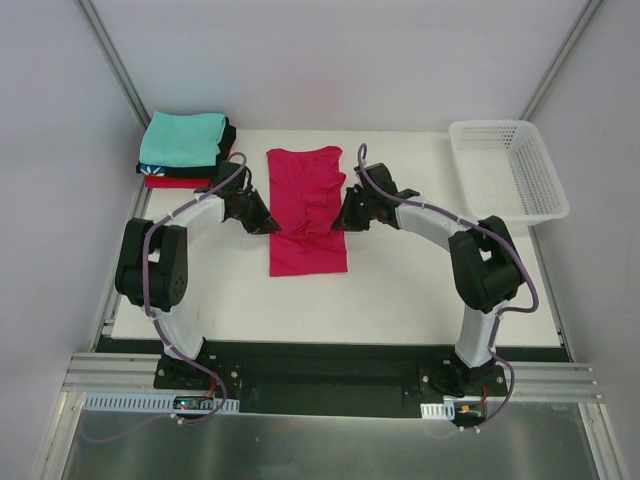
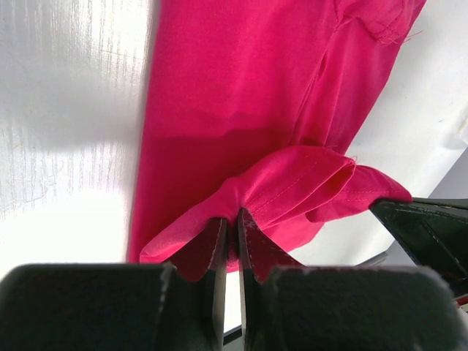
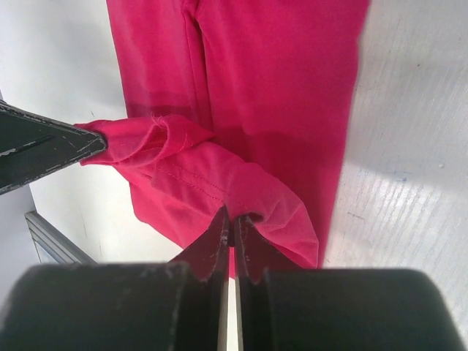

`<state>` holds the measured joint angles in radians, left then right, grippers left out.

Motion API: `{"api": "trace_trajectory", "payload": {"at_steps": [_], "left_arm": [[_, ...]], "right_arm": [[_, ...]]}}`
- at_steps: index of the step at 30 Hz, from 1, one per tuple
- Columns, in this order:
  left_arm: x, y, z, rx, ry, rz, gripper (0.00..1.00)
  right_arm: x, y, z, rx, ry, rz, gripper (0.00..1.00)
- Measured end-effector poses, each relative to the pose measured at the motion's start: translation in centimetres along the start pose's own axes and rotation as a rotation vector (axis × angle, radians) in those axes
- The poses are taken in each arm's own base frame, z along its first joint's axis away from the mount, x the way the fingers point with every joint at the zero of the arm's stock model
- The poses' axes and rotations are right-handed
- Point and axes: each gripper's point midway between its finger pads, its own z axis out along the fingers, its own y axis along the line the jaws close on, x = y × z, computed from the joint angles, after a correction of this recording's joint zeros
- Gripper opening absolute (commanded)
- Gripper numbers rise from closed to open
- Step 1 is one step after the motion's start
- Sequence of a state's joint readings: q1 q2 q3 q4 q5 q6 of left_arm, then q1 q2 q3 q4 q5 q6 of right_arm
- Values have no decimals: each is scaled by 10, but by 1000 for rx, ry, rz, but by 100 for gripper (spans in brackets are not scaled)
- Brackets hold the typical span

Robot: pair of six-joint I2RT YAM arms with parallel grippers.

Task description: Fold and stack the t-shirts

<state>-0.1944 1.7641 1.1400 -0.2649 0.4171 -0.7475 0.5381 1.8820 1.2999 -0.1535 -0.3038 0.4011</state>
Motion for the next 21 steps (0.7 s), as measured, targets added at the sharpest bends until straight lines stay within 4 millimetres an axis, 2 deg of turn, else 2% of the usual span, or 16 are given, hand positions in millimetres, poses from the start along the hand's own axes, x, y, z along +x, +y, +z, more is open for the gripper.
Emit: {"api": "trace_trajectory", "payload": {"at_steps": [1, 3, 7, 9, 10, 11, 12, 14, 16, 18, 21], "left_arm": [[0, 0, 0, 0, 0, 0, 3], [-2, -1, 1, 1, -2, 1, 13], [-7, -3, 4, 3, -13, 10, 45], [-9, -4, 4, 4, -20, 15, 68], [-11, -4, 3, 4, -26, 18, 73], [-14, -3, 3, 2, -35, 19, 81], [-15, -3, 3, -1, -41, 16, 99], [-20, 0, 2, -10, -55, 22, 99], [-23, 6, 0, -33, -72, 17, 99], [-26, 10, -4, -56, -87, 18, 99], [-29, 8, -18, -62, -117, 29, 99]], "right_arm": [[0, 0, 0, -2, -1, -1, 1], [-1, 0, 1, -5, -3, -2, 4], [-4, -2, 2, -6, -6, -1, 10], [-6, -3, 2, -7, -8, -7, 18], [-8, -3, 1, -9, -10, -11, 21], [-11, -3, 1, -13, -12, -14, 28], [-14, -3, 0, -17, -16, -16, 36], [-22, -1, 1, -26, -26, -28, 51], [-29, 0, 0, -31, -32, -53, 59], [-35, 2, -2, -33, -33, -71, 62], [-42, 7, -6, -43, -38, -105, 61]]}}
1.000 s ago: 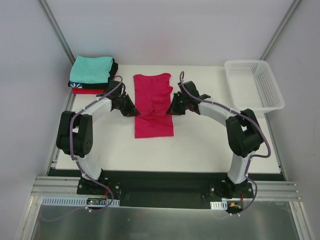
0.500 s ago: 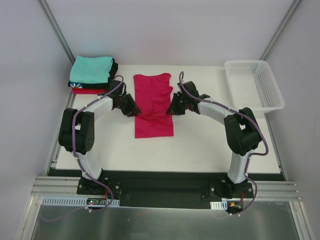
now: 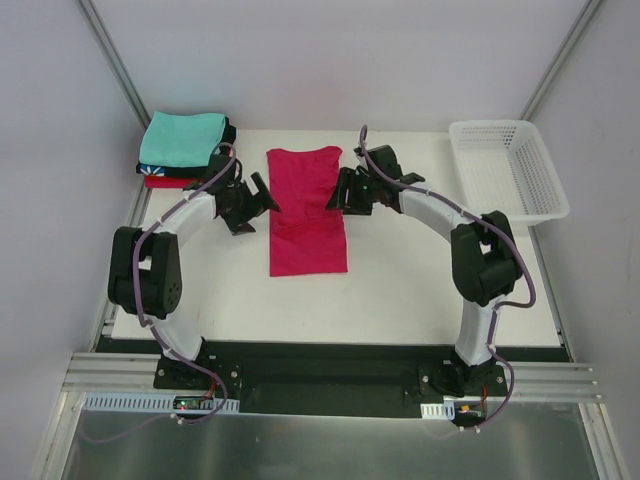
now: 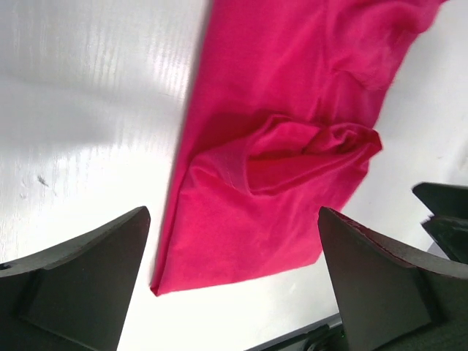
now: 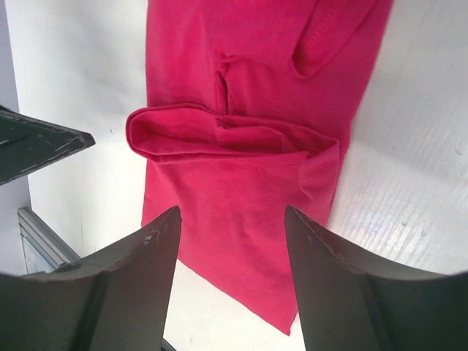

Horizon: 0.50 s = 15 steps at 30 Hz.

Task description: Fold and stack the t-shirts

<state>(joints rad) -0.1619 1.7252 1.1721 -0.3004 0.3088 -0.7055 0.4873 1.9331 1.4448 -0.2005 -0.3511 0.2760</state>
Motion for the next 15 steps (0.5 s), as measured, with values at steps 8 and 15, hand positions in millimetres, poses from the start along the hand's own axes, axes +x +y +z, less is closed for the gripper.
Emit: {"api": "trace_trajectory", "payload": {"at_steps": [8, 15], "left_arm": [[0, -21, -42, 64, -82, 43, 99], [39, -28, -20, 21, -8, 123, 87]], "right_arm": [[4, 7, -2, -15, 20, -23, 28], [14, 11, 0, -6, 44, -44, 2]]}}
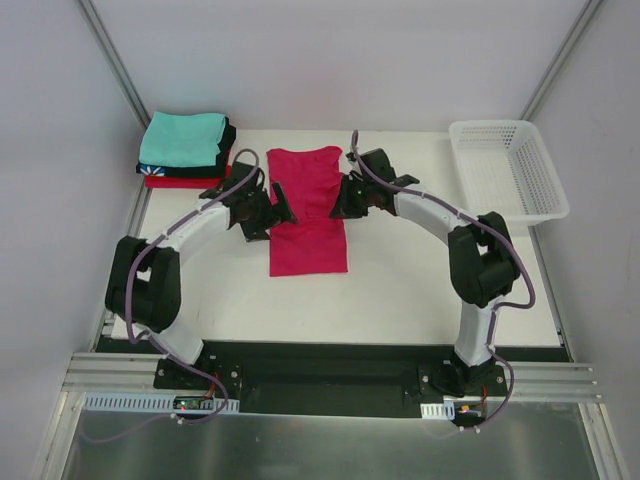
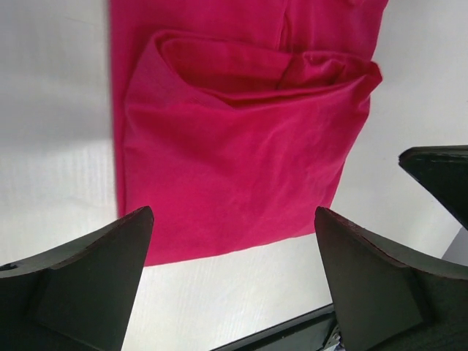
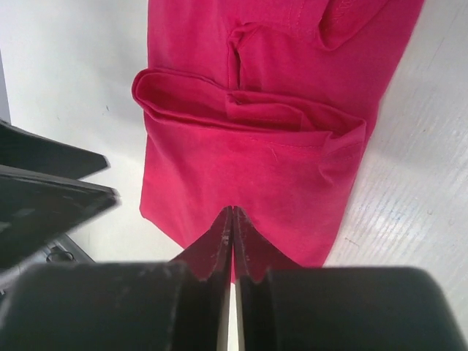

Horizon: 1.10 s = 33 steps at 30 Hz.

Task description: Fold and stack the t-shirts

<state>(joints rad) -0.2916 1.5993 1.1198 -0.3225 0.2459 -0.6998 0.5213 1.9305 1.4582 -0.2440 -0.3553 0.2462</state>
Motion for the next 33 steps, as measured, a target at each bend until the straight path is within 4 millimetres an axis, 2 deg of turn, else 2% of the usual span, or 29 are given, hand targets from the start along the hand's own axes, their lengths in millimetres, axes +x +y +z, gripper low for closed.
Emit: {"api": "trace_trajectory", "payload": {"at_steps": [3, 6, 10, 16, 19, 24, 33], "left_arm": [[18, -3, 23, -30, 60, 32, 78], [25, -4, 38, -45, 93, 41, 72], [13, -11, 48, -40, 83, 39, 70], [-12, -34, 56, 2, 37, 49, 70], [-15, -35, 62, 3, 36, 49, 70], [-9, -25, 74, -23, 60, 41, 68], [-7, -20, 80, -35, 68, 38, 64]], "right_arm": [[1, -1, 2, 6, 2, 0, 1], [6, -10, 11, 25, 20, 9, 1], [17, -28, 29, 59, 64, 30, 1], [20, -42, 51, 83, 100, 46, 1], [16, -44, 53, 86, 98, 41, 1], [5, -50, 53, 88, 81, 31, 1], [-4, -82, 52, 137, 82, 55, 1]]}}
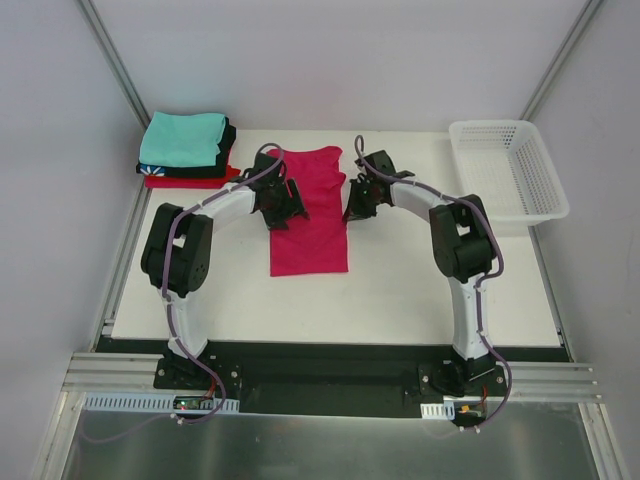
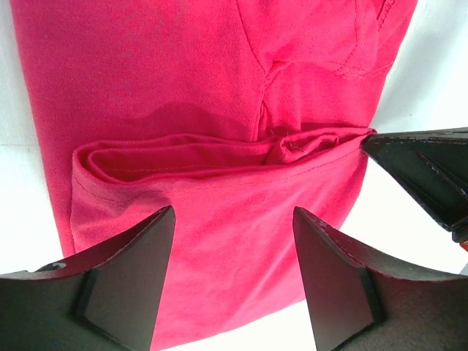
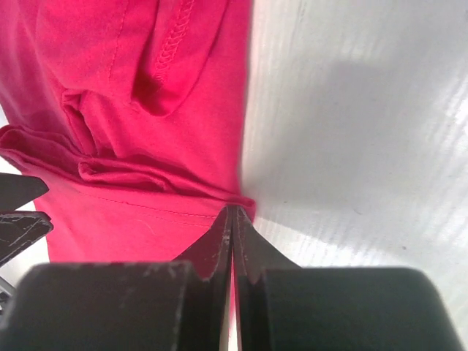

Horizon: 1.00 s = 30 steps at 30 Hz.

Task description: Fold and stack the t-shirts

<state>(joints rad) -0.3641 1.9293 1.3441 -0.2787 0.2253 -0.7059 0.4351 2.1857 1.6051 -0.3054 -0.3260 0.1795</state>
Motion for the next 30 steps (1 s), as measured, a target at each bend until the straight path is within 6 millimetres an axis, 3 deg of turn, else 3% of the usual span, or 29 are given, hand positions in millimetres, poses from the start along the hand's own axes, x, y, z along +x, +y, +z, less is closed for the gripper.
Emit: {"api": "trace_trajectory", "payload": {"at_steps": [7, 10, 12, 14, 20, 23, 27, 30], "left_arm": [[-5, 3, 0, -1, -10, -8, 61], [-2, 6, 0, -4, -6, -10, 61], [5, 11, -1, -10, 5, -13, 62], [15, 18, -5, -17, 19, -17, 68], [57, 53, -34, -17, 54, -57, 70], [69, 76, -55, -13, 40, -108, 70], [73, 89, -77, 22, -12, -137, 66], [80, 87, -85, 66, -29, -127, 64]], "right_arm": [[-6, -7, -6, 14, -3, 3, 4], [-6, -5, -9, 13, 5, 3, 10], [-5, -3, -13, 8, 10, 5, 24], [-2, 2, -23, -7, 10, 10, 26], [32, 16, -76, -66, -5, 30, 27], [50, 20, -97, -95, -29, 38, 28], [78, 13, -108, -103, -28, 70, 27], [99, 4, -105, -98, -7, 102, 27]]}}
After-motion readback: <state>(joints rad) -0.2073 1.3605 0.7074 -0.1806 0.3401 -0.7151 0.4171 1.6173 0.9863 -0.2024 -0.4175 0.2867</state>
